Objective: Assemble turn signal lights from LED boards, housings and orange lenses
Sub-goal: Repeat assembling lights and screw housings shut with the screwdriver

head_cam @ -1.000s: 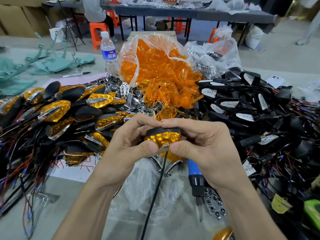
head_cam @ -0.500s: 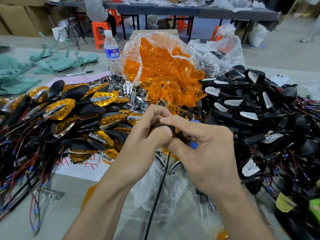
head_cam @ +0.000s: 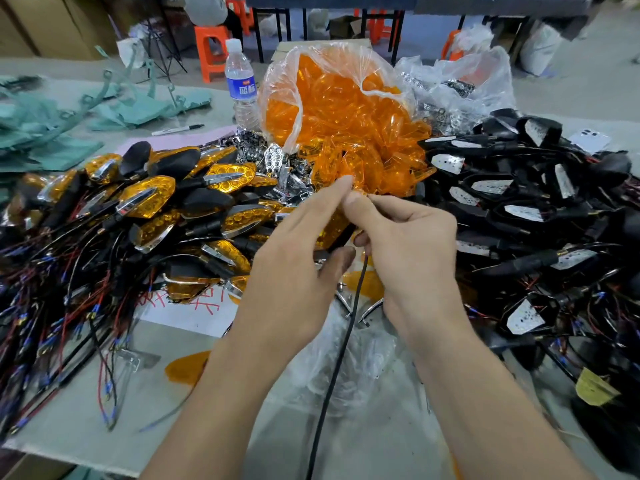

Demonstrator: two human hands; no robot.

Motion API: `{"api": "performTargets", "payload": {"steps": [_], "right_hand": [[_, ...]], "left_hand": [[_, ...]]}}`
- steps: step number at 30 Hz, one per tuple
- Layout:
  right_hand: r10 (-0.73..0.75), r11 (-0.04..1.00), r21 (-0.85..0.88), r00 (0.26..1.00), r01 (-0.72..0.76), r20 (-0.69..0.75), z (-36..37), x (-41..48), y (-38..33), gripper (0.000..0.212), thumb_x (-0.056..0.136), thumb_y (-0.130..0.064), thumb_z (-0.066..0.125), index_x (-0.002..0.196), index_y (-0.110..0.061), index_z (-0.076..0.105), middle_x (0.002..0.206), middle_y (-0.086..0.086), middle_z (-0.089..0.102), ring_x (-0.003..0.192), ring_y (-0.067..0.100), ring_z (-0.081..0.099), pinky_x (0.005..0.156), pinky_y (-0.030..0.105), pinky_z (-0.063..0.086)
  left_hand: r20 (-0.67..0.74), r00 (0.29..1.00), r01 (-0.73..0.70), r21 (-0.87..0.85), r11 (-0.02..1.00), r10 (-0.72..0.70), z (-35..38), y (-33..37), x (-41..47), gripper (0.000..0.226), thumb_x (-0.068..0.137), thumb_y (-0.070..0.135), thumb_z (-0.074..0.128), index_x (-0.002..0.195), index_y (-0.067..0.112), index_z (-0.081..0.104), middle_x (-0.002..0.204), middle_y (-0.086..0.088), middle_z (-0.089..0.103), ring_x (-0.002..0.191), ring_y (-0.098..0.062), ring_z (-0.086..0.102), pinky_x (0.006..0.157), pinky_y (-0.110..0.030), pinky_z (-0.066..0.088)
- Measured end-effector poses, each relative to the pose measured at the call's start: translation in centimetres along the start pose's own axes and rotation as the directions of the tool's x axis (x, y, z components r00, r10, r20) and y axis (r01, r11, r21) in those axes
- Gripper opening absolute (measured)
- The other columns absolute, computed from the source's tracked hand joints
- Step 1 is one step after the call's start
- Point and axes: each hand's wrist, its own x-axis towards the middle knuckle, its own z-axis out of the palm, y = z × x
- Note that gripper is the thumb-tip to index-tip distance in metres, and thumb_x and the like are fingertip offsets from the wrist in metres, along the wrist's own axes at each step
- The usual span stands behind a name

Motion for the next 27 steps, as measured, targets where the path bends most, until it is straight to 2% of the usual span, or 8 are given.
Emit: {"api": "performTargets", "payload": {"steps": [2, 5, 9, 11, 17, 20, 23, 27], "right_hand": [[0.058, 0.998, 0.014, 0.992, -0.06, 0.112, 0.8, -0.1, 0.3, 0.018, 0.089, -0.037, 0.077, 0.09, -0.021, 0.085, 0.072, 0.005, 0.075, 0.064, 0.008, 0.063, 0.059, 0.026, 0.05], [0.026, 0.957, -0.287, 0.967, 0.049, 0.253, 0.6, -0.3, 1.5, 0.022, 0.09, -0.035, 0.07, 0.088, -0.015, 0.079, 0.075, 0.013, 0.071, 0.062, 0.01, 0.056, 0.062, 0.039, 0.051], [0.232, 0.375, -0.882, 0.893, 0.284, 0.386, 0.3, -1.8, 4.5, 0.022, 0.094, -0.034, 0.059, 0.086, -0.017, 0.07, 0.077, 0.006, 0.066, 0.076, 0.026, 0.061, 0.064, 0.035, 0.049], [0.308, 0.241, -0.924, 0.879, 0.298, 0.364, 0.6, -2.9, 5.3, 0.018, 0.092, -0.035, 0.058, 0.096, -0.022, 0.071, 0.091, 0.004, 0.07, 0.088, 0.029, 0.067, 0.07, 0.033, 0.05], [0.363, 0.439, -0.823, 0.767, 0.359, 0.529, 2.1, -3.9, 7.2, 0.017, 0.085, -0.022, 0.064, 0.075, -0.035, 0.067, 0.059, -0.01, 0.05, 0.067, 0.019, 0.052, 0.071, 0.031, 0.05], [0.181, 0.284, -0.874, 0.873, 0.394, 0.452, 3.2, -4.2, 8.3, 0.018, 0.087, -0.017, 0.058, 0.081, -0.033, 0.064, 0.06, -0.006, 0.046, 0.074, 0.026, 0.059, 0.059, 0.031, 0.035], [0.126, 0.06, -0.909, 0.9, 0.412, 0.417, 3.6, -4.0, 8.7, 0.02, 0.084, -0.01, 0.059, 0.089, -0.029, 0.064, 0.059, -0.008, 0.034, 0.073, 0.027, 0.064, 0.053, 0.03, 0.023], [0.158, 0.022, -0.888, 0.875, 0.46, 0.457, 3.8, -3.8, 8.9, 0.014, 0.091, -0.013, 0.057, 0.086, -0.025, 0.052, 0.073, -0.003, 0.055, 0.072, 0.027, 0.056, 0.063, 0.032, 0.029]], "left_hand": [[-0.073, 0.995, 0.075, 0.02, 0.997, -0.074, -0.6, -0.9, 0.1, 0.059, 0.095, 0.024, 0.071, 0.146, 0.044, 0.049, 0.127, 0.032, 0.06, 0.111, 0.026, 0.05, 0.09, -0.001, 0.04], [-0.111, 0.889, 0.373, -0.385, 0.844, -0.444, -2.3, -3.1, 0.2, 0.033, 0.092, 0.028, 0.057, 0.118, 0.043, 0.072, 0.1, 0.016, 0.076, 0.089, -0.009, 0.076, 0.073, -0.032, 0.064], [0.028, 0.652, 0.563, -0.688, 0.459, -0.758, -4.1, -5.8, -0.2, 0.027, 0.106, 0.013, 0.048, 0.105, 0.015, 0.075, 0.084, -0.003, 0.08, 0.077, -0.02, 0.078, 0.054, -0.031, 0.061], [0.079, 0.616, 0.593, -0.702, 0.394, -0.784, -4.3, -6.6, -0.8, 0.028, 0.109, 0.014, 0.046, 0.105, 0.011, 0.073, 0.086, -0.008, 0.08, 0.076, -0.022, 0.078, 0.051, -0.029, 0.059], [0.152, 0.605, 0.619, -0.707, 0.342, -0.781, -3.5, -7.3, -2.1, 0.029, 0.108, 0.013, 0.045, 0.107, 0.008, 0.073, 0.089, -0.01, 0.08, 0.075, -0.02, 0.077, 0.049, -0.028, 0.058], [0.167, 0.609, 0.626, -0.702, 0.341, -0.775, -3.4, -7.3, -2.2, 0.028, 0.108, 0.014, 0.045, 0.109, 0.012, 0.073, 0.092, -0.01, 0.08, 0.077, -0.02, 0.077, 0.05, -0.028, 0.059], [0.186, 0.63, 0.626, -0.696, 0.352, -0.754, -3.6, -7.2, -2.4, 0.03, 0.108, 0.012, 0.045, 0.106, 0.017, 0.075, 0.093, -0.009, 0.08, 0.078, -0.02, 0.077, 0.052, -0.029, 0.06], [0.216, 0.637, 0.646, -0.674, 0.359, -0.74, -3.6, -7.2, -2.7, 0.032, 0.107, 0.011, 0.045, 0.108, 0.022, 0.075, 0.093, -0.006, 0.08, 0.076, -0.019, 0.077, 0.052, -0.029, 0.059]]}}
